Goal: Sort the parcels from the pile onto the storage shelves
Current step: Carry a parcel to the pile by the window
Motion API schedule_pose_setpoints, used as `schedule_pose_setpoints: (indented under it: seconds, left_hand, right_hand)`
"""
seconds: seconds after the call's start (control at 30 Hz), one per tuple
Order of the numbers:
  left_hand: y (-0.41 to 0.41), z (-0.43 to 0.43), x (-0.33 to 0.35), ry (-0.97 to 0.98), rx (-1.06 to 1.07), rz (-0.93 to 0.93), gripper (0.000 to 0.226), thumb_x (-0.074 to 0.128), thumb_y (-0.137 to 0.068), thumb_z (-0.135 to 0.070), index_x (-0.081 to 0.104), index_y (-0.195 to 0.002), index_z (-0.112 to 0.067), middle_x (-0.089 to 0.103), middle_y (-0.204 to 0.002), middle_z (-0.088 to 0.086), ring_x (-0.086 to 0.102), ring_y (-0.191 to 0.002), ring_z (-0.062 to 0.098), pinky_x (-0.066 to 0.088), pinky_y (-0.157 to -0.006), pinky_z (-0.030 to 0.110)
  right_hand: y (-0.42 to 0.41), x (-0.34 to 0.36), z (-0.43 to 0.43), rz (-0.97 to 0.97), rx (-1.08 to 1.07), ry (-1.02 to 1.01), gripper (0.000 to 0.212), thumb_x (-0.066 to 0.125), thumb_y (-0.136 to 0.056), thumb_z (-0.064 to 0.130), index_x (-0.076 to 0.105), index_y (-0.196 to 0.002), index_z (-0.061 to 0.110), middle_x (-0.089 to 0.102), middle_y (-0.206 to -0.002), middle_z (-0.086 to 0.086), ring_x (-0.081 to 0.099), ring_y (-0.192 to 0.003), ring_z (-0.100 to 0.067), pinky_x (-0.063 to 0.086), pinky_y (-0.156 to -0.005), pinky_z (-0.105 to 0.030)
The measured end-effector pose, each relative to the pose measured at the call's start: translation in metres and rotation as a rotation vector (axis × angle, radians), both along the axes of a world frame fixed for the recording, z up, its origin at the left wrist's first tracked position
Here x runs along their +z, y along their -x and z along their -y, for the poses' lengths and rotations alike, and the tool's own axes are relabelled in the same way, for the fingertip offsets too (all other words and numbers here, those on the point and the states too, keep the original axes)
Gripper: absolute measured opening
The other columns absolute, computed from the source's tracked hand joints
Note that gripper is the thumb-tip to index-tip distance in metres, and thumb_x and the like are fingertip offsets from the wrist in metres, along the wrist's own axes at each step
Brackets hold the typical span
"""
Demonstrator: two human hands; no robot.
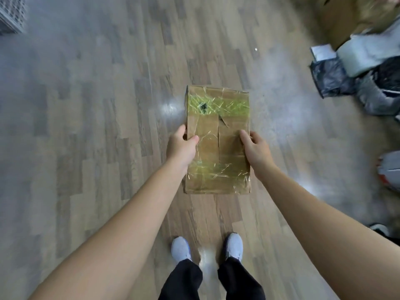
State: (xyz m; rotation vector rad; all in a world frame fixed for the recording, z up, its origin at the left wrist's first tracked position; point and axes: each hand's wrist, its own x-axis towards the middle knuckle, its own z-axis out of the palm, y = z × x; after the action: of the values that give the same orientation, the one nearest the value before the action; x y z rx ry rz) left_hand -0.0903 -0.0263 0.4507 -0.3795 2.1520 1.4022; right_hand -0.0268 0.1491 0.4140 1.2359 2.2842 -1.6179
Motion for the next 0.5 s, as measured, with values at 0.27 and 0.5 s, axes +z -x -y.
schedule_pose_setpoints:
  seconds: [0.27,0.5]
  left_hand:
    - [0.047,0.02,0.165,-0.123,0.04,-0.124,0.044,0.051,-0.1,-0.011,0.048,-0.143,-0.021,0.057,-0.102,-0.015,0.055,-0.1,0.015,0.052,-0.095,0.04]
    - [0.106,-0.004,0.224,-0.188,0.043,-0.18,0.038,0.054,-0.098,-0.008,0.057,-0.134,-0.017,0.061,-0.109,-0.006,0.059,-0.103,0.02,0.05,-0.1,0.044]
  right_hand:
    - [0.054,0.171,0.026,-0.149,-0.044,-0.065,0.052,0.053,-0.09,0.056,0.064,-0.12,0.014,0.069,-0.11,-0.002,0.065,-0.096,-0.02,0.053,-0.084,-0.038]
    - [0.109,0.236,0.003,-0.262,-0.088,-0.128,0.031,0.055,-0.093,0.044,0.067,-0.099,0.016,0.073,-0.091,-0.005,0.069,-0.086,-0.022,0.054,-0.08,-0.039]
